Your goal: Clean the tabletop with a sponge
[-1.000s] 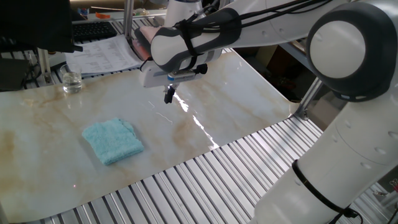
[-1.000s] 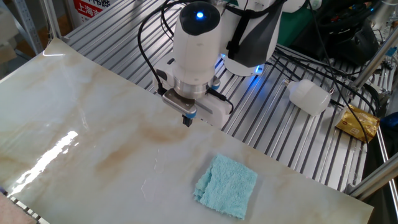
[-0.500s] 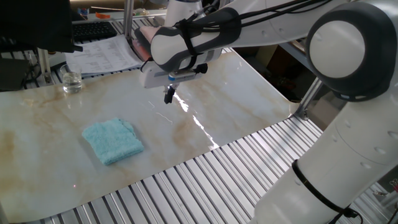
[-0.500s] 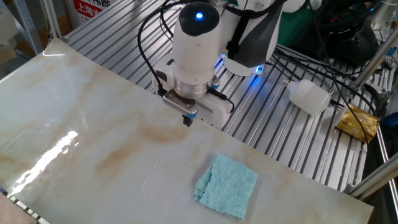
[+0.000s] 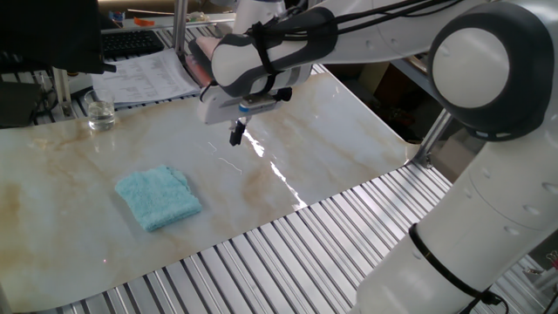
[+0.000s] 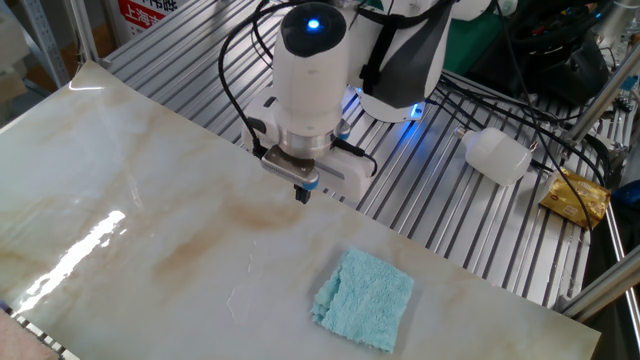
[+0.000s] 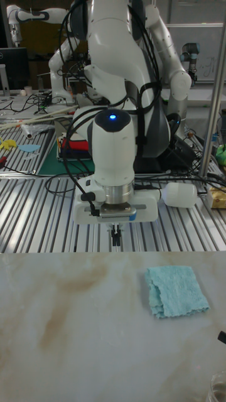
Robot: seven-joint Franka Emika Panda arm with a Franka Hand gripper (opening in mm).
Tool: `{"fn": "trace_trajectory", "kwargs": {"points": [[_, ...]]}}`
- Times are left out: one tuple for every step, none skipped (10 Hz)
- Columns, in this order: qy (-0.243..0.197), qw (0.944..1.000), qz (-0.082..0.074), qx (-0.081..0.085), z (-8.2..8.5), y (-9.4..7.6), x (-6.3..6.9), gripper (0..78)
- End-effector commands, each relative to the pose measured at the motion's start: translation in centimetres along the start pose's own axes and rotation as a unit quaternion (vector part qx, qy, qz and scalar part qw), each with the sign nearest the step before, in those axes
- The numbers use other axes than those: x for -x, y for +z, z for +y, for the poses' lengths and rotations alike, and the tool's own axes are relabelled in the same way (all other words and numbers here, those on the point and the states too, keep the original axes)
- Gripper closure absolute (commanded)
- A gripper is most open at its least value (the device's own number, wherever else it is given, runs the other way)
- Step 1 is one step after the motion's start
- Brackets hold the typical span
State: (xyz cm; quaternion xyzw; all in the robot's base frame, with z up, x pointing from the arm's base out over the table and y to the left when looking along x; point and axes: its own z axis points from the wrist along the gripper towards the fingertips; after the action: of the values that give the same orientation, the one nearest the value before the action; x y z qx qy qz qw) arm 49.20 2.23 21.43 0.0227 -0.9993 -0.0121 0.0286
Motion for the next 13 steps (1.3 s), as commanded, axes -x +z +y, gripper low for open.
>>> {"fn": "trace_trajectory", "kwargs": {"points": [[-0.053, 0.9985, 0.012, -0.010, 0.0, -0.1, 0.1, 77.6], [-0.065, 0.9975, 0.014, -0.022, 0.0, -0.1, 0.1, 77.6], [-0.066, 0.9974, 0.015, -0.025, 0.0, -0.1, 0.1, 77.6], [-0.068, 0.9972, 0.024, -0.022, 0.0, -0.1, 0.1, 77.6], [-0.062, 0.9976, 0.020, -0.024, 0.0, -0.1, 0.1, 77.6], [-0.060, 0.9977, 0.019, -0.025, 0.0, -0.1, 0.1, 77.6], [-0.050, 0.9983, 0.014, -0.026, 0.1, -0.1, 0.1, 77.6], [-0.041, 0.9987, 0.004, -0.031, 1.9, 0.6, 0.6, 77.6], [-0.039, 0.9987, 0.002, -0.032, 2.2, 0.7, 0.7, 77.6], [-0.029, 0.9989, -0.003, -0.035, 4.6, 1.4, 1.0, 77.6], [-0.026, 0.9990, -0.003, -0.035, 5.5, 1.6, 1.0, 77.6], [-0.024, 0.9991, -0.002, -0.035, 6.0, 1.7, 1.1, 77.6], [-0.024, 0.9992, -0.003, -0.032, 7.2, 2.7, 1.2, 77.6]]}}
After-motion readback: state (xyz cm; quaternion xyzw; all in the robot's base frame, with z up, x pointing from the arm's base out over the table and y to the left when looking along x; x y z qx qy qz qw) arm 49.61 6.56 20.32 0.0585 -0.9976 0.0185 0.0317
